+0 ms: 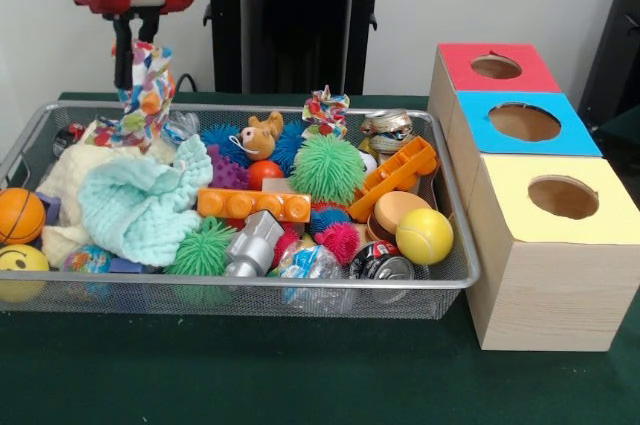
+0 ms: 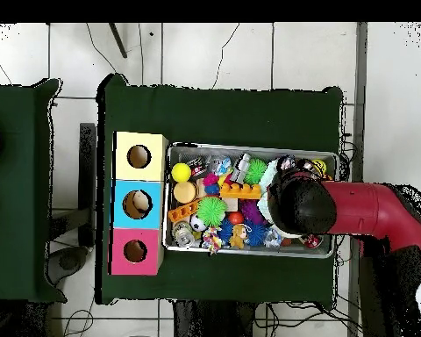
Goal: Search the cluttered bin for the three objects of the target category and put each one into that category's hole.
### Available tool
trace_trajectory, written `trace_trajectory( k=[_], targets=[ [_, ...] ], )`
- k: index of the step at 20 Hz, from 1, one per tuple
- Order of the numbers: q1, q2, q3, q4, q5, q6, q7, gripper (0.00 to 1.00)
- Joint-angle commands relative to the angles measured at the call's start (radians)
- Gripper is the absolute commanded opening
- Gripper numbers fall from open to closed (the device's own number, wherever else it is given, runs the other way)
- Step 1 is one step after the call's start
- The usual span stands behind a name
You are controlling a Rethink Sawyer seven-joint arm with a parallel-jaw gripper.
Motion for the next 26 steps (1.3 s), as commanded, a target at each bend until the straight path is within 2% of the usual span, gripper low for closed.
trace_trajectory(
  k=[1,9,17,24,25,26],
  targets=[
    [-0.067,0.096,0.159,-0.025,-0.055,-0.151,-0.098,0.00],
    [-0.091,0.127,0.183,0.011,-0.088,-0.219,-0.062,0.00],
    [-0.096,0.143,0.126,0.032,-0.104,-0.182,-0.009,0.00],
    [-0.131,0.168,0.125,0.034,-0.128,-0.174,-0.053,0.00],
    [-0.148,0.172,0.151,0.044,-0.130,-0.182,-0.076,1.00],
    [-0.166,0.177,0.170,0.050,-0.124,-0.174,-0.100,1.00]
  ],
)
